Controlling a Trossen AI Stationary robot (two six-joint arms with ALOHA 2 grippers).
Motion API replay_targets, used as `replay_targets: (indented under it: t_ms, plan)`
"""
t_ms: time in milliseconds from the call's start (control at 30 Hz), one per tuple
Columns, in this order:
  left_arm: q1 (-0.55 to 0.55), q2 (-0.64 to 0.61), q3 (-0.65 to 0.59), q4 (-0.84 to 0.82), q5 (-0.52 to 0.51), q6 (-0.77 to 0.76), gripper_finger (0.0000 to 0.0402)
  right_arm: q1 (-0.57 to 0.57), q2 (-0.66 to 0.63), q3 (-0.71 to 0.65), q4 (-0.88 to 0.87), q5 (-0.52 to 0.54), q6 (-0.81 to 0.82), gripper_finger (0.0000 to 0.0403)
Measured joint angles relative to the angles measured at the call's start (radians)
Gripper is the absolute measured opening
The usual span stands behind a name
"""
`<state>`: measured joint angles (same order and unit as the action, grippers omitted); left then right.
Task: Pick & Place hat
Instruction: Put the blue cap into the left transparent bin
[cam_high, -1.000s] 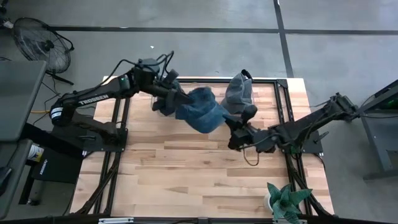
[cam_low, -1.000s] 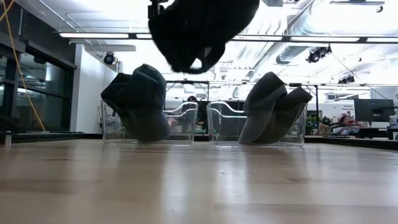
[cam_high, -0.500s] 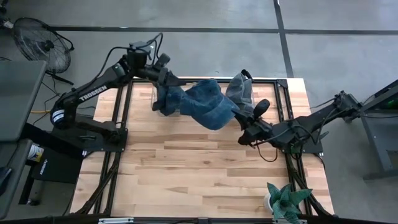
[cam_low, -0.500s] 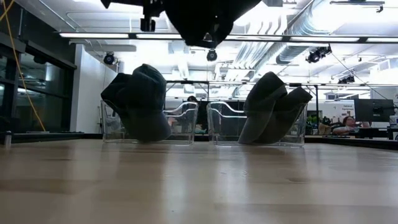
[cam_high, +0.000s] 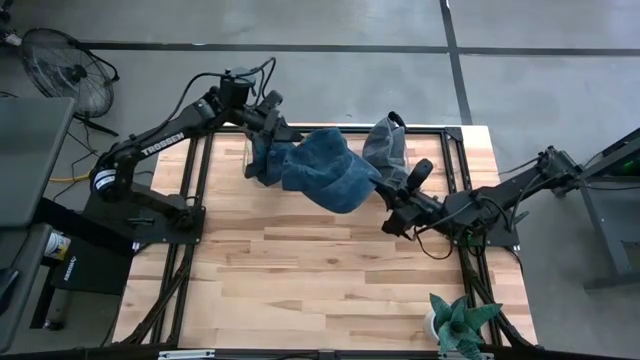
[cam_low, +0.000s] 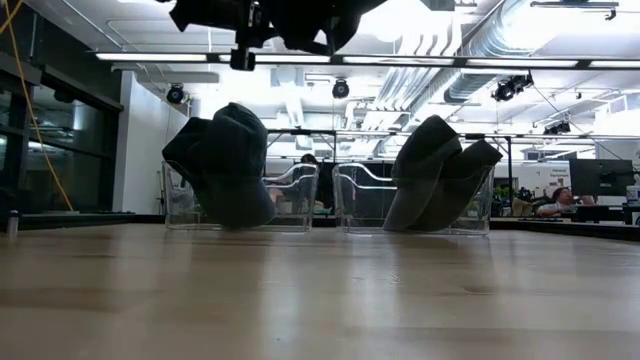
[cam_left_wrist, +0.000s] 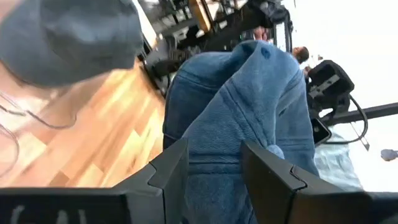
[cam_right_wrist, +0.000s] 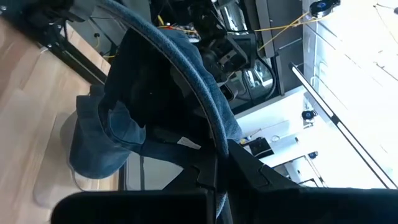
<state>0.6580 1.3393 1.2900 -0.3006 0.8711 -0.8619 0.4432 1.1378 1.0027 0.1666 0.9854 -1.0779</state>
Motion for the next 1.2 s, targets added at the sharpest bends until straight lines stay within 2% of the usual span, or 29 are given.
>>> replay_targets:
  t_ms: [267,467,700,1200]
  plan:
    - [-0.025,0.017,0.000,0.042,0.054,-0.009,0.0144,0.000,0.000,0.000,-0.005,0.001,0.001,0.0006]
    - [-0.024,0.017,0.000,0.145,0.071,-0.069,0.0144,0.000,0.000,0.000,-0.009,0.033,0.006,0.0006]
    - [-0.024,0.017,0.000,0.260,0.170,-0.158,0.0144,0.001,0.000,0.000,-0.028,0.045,0.036,0.0006]
    - [-0.050,0.017,0.000,0.275,0.206,-0.198,0.0144,-0.005,0.000,-0.001,-0.034,0.028,0.057,0.0005]
